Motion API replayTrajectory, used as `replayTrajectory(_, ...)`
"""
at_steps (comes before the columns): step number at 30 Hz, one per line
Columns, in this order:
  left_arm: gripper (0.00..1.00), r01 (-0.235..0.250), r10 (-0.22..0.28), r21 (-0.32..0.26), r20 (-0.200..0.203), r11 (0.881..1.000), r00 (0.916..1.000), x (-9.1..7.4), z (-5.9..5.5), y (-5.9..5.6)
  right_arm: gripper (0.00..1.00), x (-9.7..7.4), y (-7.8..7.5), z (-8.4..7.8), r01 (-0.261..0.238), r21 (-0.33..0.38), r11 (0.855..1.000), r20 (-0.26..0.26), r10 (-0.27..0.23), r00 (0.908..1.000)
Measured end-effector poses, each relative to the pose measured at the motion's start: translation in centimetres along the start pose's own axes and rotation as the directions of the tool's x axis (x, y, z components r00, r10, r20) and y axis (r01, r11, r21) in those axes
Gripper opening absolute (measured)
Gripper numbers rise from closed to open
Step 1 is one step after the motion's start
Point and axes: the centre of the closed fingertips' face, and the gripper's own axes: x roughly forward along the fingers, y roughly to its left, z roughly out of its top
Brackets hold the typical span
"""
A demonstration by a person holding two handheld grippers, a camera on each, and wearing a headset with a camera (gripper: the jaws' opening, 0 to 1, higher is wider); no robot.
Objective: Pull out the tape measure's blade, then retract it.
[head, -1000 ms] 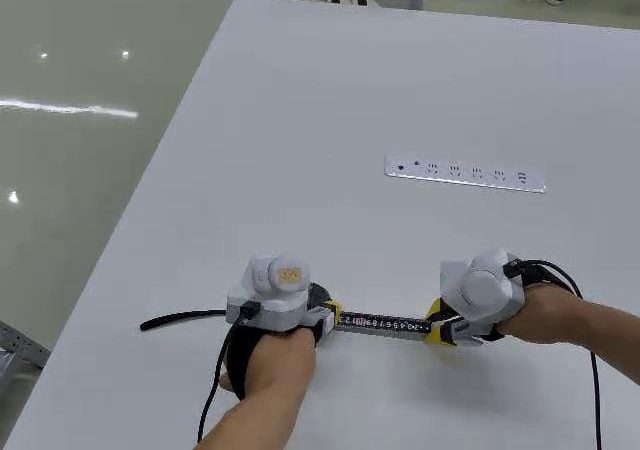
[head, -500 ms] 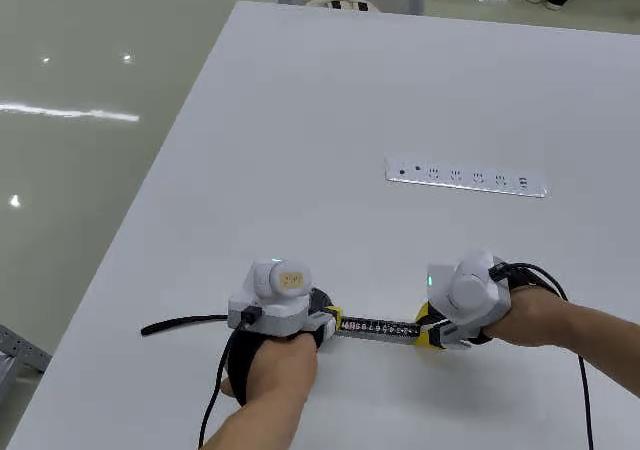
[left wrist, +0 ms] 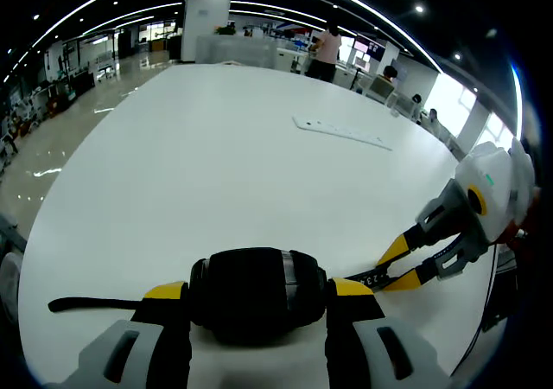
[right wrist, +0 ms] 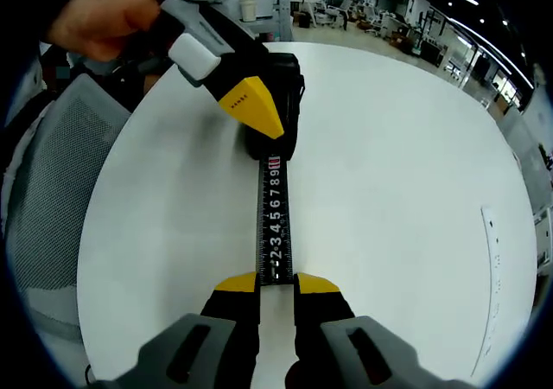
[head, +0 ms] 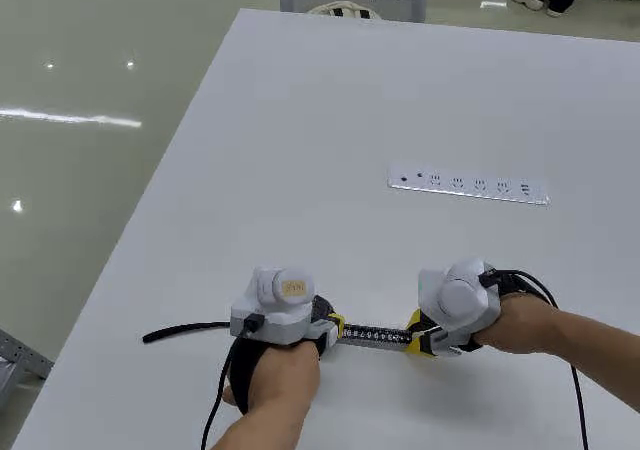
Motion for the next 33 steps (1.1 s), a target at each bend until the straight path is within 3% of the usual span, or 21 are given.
replayTrajectory(33, 0.59, 0.001, -0.001, 0.003, -0.003, 1.0, 1.0, 0.0, 0.0, 0.0, 0.14, 1.6, 0.0, 3.0, 0.01, -0.009, 1.0, 0.04, -0.01, 0.9992)
